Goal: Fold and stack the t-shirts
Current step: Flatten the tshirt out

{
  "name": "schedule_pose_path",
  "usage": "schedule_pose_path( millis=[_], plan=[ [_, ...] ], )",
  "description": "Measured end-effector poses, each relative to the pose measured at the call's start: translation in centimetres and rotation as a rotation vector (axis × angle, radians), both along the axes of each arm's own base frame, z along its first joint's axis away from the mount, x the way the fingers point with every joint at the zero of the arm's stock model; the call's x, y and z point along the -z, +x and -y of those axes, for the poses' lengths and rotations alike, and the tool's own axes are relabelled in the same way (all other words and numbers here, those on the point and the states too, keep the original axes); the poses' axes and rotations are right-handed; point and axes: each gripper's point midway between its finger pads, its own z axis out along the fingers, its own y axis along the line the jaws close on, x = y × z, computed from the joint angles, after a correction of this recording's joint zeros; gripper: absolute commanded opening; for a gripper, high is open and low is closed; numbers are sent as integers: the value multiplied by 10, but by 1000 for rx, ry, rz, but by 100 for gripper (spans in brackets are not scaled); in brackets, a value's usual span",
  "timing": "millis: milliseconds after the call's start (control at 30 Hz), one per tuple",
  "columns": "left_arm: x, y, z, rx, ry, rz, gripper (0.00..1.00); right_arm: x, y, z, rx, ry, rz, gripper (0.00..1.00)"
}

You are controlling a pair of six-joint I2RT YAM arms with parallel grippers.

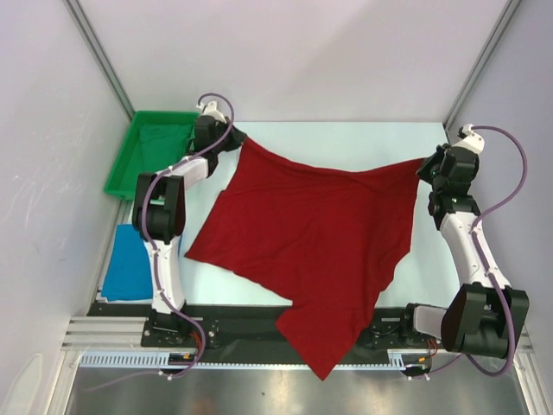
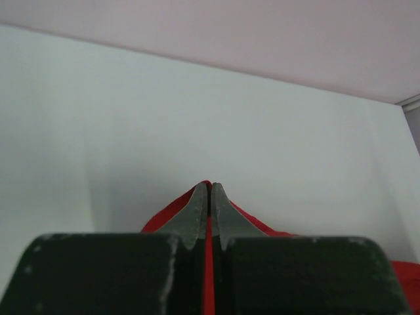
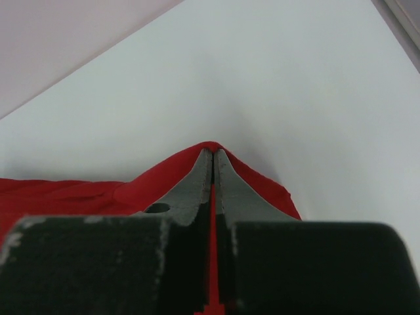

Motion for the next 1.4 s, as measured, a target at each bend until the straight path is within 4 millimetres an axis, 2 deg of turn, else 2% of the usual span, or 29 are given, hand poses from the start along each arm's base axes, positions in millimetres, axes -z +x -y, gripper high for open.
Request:
schedule_pose_path(
  millis=[67, 133, 200, 233, 333, 400, 433, 500, 533, 600, 633, 700, 800, 900, 1000, 1100, 1267, 1400],
  plan=[
    [8, -11, -2, -1, 2, -34, 0, -9, -2, -1, -3, -1, 7, 0],
    [5, -24, -5, -2, 6, -58, 0, -23, -5, -1, -4, -5, 18, 0],
    [-22, -35, -7, -1, 6, -39, 0, -48, -7, -1, -5, -10, 53, 0],
    [-45, -42, -8, -1, 8, -12, 0, -67, -8, -1, -6, -13, 84, 0],
    [-136, -66, -12, 3, 9, 138, 0, -126, -17, -2, -10, -28, 194, 0],
    [-217, -97, -18, 2, 12, 285, 0, -172, -29, -3, -11, -43, 283, 0],
    [-249, -112, -21, 0, 14, 345, 0, -193, -36, -4, -11, -51, 326, 0],
    [-325, -150, -28, -5, 19, 495, 0, -246, -56, -6, -9, -72, 435, 0],
    [-361, -172, -32, -13, 22, 571, 0, -267, -66, -7, -9, -81, 479, 0],
    [-418, -216, -41, -32, 24, 690, 0, -312, -92, -10, -4, -106, 584, 0],
    [-442, -240, -46, -41, 23, 746, 0, -328, -104, -11, -1, -118, 623, 0],
    [-482, -289, -55, -55, 23, 841, 0, -370, -135, -14, 7, -148, 723, 0],
    [-514, -340, -68, -95, 25, 903, 0, -400, -166, -15, 27, -189, 799, 0],
    [-528, -372, -82, -147, 30, 914, 0, -426, -193, -15, 51, -221, 869, 0],
    [-535, -401, -92, -184, 33, 931, 0, -444, -214, -18, 57, -235, 924, 0],
    [-537, -428, -101, -214, 27, 940, 0, -452, -234, -20, 66, -247, 961, 0],
    [-540, -456, -121, -308, 20, 936, 0, -466, -269, -23, 80, -270, 1042, 0],
    [-541, -466, -127, -334, 9, 944, 0, -478, -283, -28, 55, -249, 1098, 0]
  ],
)
